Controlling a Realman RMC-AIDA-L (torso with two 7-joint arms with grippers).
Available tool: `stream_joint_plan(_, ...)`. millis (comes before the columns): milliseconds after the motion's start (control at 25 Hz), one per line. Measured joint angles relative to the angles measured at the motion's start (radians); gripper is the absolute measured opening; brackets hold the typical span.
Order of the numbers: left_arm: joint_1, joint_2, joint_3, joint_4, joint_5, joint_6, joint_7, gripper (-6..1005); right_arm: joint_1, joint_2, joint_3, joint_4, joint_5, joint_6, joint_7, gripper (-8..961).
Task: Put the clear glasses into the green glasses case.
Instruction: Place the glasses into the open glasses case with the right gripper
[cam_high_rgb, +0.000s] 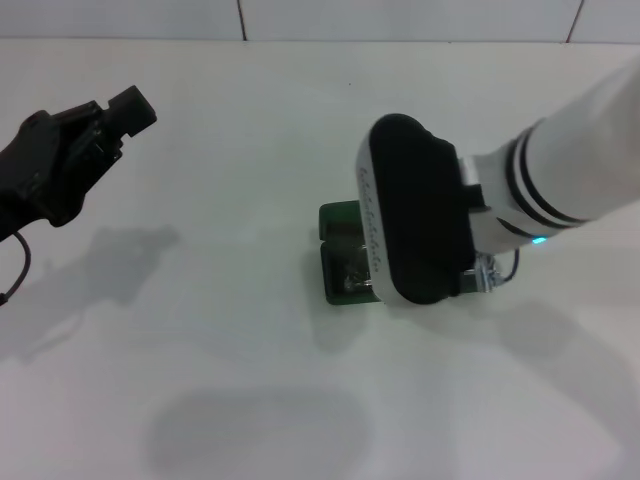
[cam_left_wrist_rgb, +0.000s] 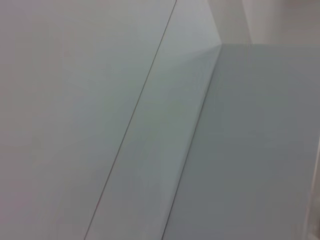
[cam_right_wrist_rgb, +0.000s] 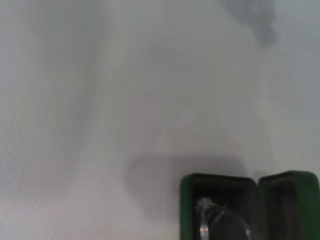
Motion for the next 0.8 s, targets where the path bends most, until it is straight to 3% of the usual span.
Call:
stream_joint_plan(480,0.001,0.001,0.000,0.004,-0.003,0.010,-0.005,30,-0.186,-0.002,0.098,-0.211,0.049,-0.055,0.016,109)
stream_joint_plan(800,0.014,0.002,0.002,0.000,0.000,0.012,0.000,30,-0.325,-0.002,0.367,-0.291,0.247,-0.158,0.012,108)
